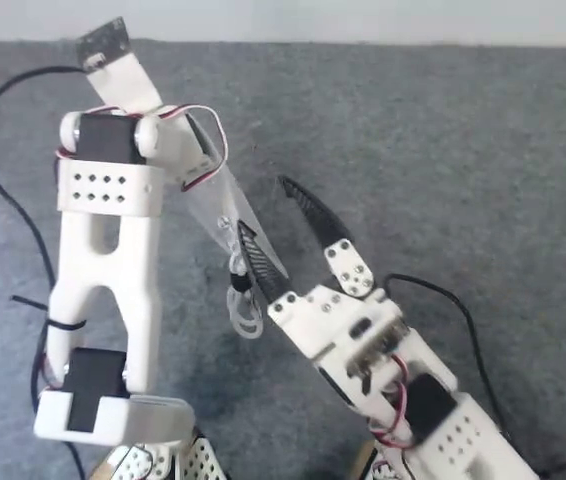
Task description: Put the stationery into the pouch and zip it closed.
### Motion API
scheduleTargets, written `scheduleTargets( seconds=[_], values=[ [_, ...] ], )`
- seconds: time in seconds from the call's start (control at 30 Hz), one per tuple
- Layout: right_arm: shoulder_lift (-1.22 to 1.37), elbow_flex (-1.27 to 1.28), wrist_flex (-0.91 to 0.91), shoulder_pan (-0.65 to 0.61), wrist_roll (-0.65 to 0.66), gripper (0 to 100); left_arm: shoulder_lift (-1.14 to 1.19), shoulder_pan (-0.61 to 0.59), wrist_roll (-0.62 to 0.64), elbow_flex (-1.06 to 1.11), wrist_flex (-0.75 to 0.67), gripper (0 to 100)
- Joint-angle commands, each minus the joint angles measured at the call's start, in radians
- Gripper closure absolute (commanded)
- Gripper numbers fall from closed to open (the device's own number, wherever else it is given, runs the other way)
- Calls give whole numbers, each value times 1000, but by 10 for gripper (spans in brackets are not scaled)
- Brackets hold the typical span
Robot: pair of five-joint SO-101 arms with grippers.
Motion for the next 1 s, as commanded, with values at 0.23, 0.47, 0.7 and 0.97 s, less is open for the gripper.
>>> scheduleTargets(
  seconds=[0.23, 0.47, 0.7, 0.97],
  values=[
    [-216, -8, 288, -8, -5, 796, -11, -11, 12, -8, -23, 991],
    [-223, -15, 386, -64, -114, 796, -9, -12, 12, -8, -21, 991],
    [-216, -8, 490, -216, -118, 797, -8, -12, 12, -7, -21, 991],
    [-214, 48, 513, -222, -196, 797, -6, -12, 12, -7, -21, 991]
  ],
)
